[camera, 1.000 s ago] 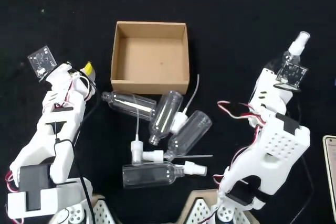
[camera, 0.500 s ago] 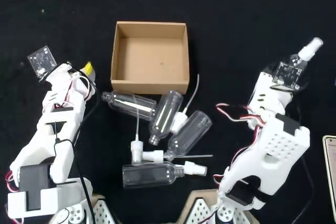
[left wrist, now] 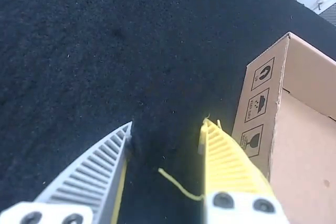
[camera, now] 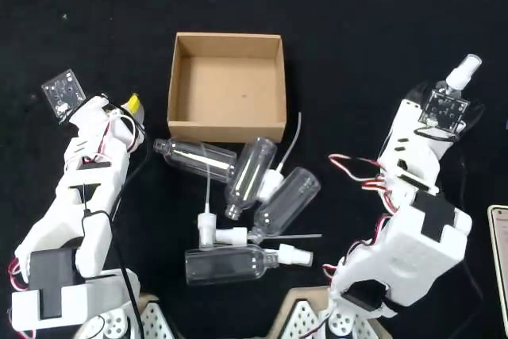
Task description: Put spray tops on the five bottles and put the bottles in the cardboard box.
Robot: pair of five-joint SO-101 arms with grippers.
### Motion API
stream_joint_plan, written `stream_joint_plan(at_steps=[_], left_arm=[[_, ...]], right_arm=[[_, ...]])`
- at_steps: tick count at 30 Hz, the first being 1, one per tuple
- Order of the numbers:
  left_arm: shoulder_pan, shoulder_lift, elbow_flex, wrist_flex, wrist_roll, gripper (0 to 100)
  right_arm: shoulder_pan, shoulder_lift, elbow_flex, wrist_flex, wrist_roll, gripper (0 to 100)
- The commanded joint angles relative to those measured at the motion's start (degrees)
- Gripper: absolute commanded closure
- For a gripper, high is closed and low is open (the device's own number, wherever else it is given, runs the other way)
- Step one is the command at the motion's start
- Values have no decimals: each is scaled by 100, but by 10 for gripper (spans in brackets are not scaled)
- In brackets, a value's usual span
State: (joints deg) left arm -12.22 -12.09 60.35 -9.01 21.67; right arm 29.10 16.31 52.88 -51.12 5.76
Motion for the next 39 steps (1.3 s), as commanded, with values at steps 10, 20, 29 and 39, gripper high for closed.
stream_joint_plan(at_steps=[10,20,29,39], left_arm=[[75,-44,-215,-114,26,816],[75,-44,-215,-114,26,816],[75,-44,-215,-114,26,816],[75,-44,-215,-114,26,816]], right_arm=[[-158,-382,-409,527,9,712],[-158,-382,-549,527,9,714],[-149,-382,-505,536,9,716],[-123,-382,-295,536,9,880]])
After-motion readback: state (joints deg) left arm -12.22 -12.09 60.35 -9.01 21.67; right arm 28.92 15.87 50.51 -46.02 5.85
